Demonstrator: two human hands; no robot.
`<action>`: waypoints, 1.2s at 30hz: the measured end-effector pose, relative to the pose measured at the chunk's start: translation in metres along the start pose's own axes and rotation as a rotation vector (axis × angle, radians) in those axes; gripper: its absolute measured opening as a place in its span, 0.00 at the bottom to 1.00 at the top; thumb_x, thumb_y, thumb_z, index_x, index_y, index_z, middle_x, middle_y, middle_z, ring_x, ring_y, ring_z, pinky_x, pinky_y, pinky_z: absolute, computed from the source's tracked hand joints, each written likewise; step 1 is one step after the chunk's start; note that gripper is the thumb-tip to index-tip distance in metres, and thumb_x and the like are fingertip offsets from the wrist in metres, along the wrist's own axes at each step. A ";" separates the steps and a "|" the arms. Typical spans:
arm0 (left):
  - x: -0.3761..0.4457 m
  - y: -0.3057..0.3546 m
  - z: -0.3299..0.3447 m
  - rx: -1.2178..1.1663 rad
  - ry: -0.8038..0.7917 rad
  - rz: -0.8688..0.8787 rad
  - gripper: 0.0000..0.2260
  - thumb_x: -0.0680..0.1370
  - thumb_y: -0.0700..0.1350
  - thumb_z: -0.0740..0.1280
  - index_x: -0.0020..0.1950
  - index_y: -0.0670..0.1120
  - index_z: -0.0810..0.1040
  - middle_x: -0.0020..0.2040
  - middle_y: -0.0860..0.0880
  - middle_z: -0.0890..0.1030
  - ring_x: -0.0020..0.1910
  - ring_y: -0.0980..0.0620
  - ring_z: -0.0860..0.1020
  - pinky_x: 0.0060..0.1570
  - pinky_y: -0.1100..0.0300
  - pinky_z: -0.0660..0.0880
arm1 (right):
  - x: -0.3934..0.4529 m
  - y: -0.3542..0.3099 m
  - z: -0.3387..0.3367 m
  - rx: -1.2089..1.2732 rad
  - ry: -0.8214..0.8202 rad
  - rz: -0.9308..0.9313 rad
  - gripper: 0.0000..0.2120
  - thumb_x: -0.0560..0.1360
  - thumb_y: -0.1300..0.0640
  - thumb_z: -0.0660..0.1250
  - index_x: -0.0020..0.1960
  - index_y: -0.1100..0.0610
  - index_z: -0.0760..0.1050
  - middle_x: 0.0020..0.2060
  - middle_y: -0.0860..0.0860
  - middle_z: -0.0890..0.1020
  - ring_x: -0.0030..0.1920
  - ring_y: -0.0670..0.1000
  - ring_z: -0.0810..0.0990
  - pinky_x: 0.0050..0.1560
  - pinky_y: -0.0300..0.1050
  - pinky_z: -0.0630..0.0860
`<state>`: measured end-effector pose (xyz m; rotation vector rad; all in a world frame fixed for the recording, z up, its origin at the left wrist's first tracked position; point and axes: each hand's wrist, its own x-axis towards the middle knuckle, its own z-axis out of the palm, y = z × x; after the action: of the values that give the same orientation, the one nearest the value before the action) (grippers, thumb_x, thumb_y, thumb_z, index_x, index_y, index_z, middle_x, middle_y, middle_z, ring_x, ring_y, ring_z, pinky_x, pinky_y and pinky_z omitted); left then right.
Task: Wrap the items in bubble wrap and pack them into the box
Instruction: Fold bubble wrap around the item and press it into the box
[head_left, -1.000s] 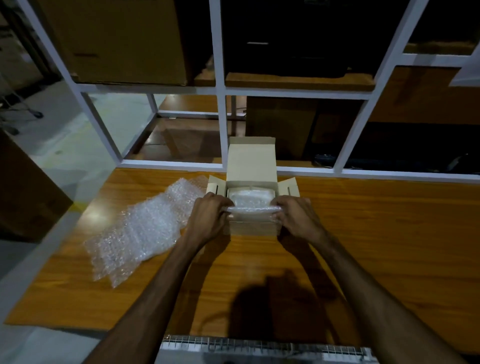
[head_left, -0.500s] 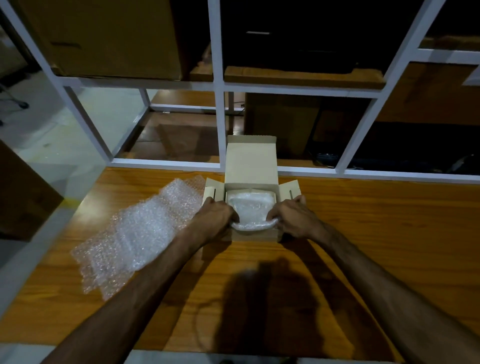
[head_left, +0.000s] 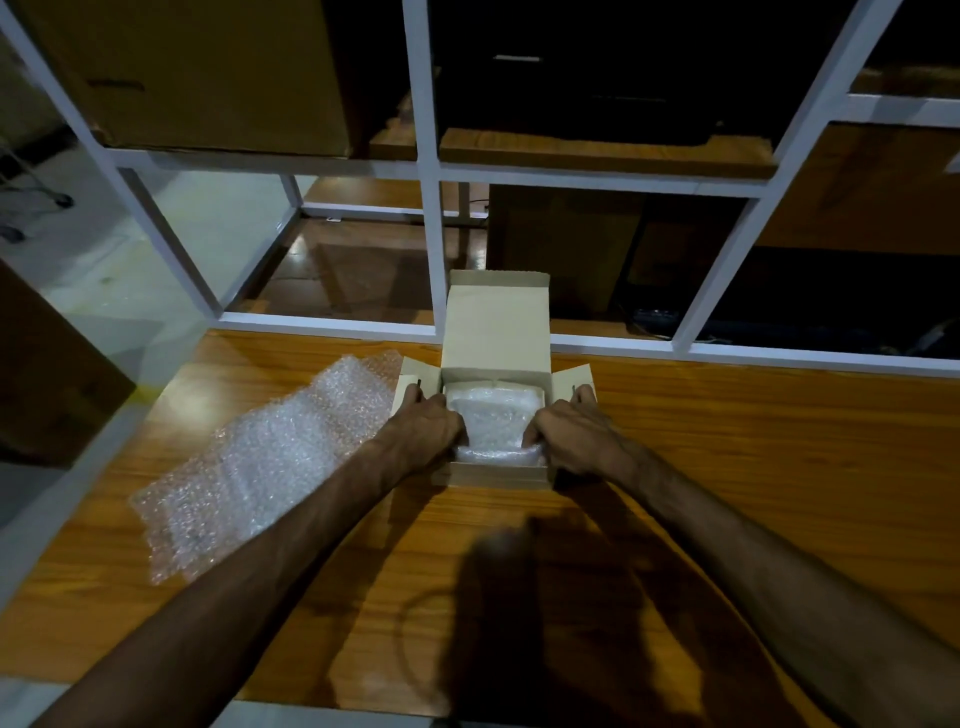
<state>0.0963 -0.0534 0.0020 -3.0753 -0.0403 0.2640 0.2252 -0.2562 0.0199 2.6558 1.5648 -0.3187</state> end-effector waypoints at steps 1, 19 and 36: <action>0.001 0.000 0.002 0.006 -0.004 -0.001 0.12 0.82 0.51 0.70 0.64 0.51 0.79 0.68 0.46 0.79 0.71 0.44 0.72 0.75 0.44 0.56 | 0.001 0.001 -0.001 -0.004 -0.001 -0.005 0.09 0.81 0.52 0.69 0.60 0.48 0.82 0.56 0.45 0.85 0.55 0.49 0.74 0.57 0.52 0.60; 0.008 0.002 -0.008 -0.137 0.017 -0.063 0.14 0.77 0.46 0.76 0.62 0.50 0.82 0.62 0.49 0.84 0.66 0.46 0.79 0.71 0.49 0.65 | 0.007 -0.005 0.002 0.037 0.013 0.046 0.09 0.75 0.57 0.76 0.48 0.53 0.76 0.46 0.50 0.78 0.46 0.48 0.75 0.45 0.43 0.72; 0.011 0.015 -0.016 -0.428 0.008 0.050 0.11 0.79 0.50 0.76 0.55 0.45 0.85 0.52 0.47 0.86 0.51 0.49 0.83 0.53 0.53 0.80 | 0.012 -0.002 0.006 -0.040 -0.007 -0.010 0.10 0.77 0.47 0.72 0.48 0.50 0.72 0.42 0.48 0.77 0.44 0.49 0.74 0.45 0.45 0.68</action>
<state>0.1099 -0.0691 0.0155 -3.5061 -0.0217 0.2772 0.2279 -0.2454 0.0123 2.6148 1.5665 -0.2946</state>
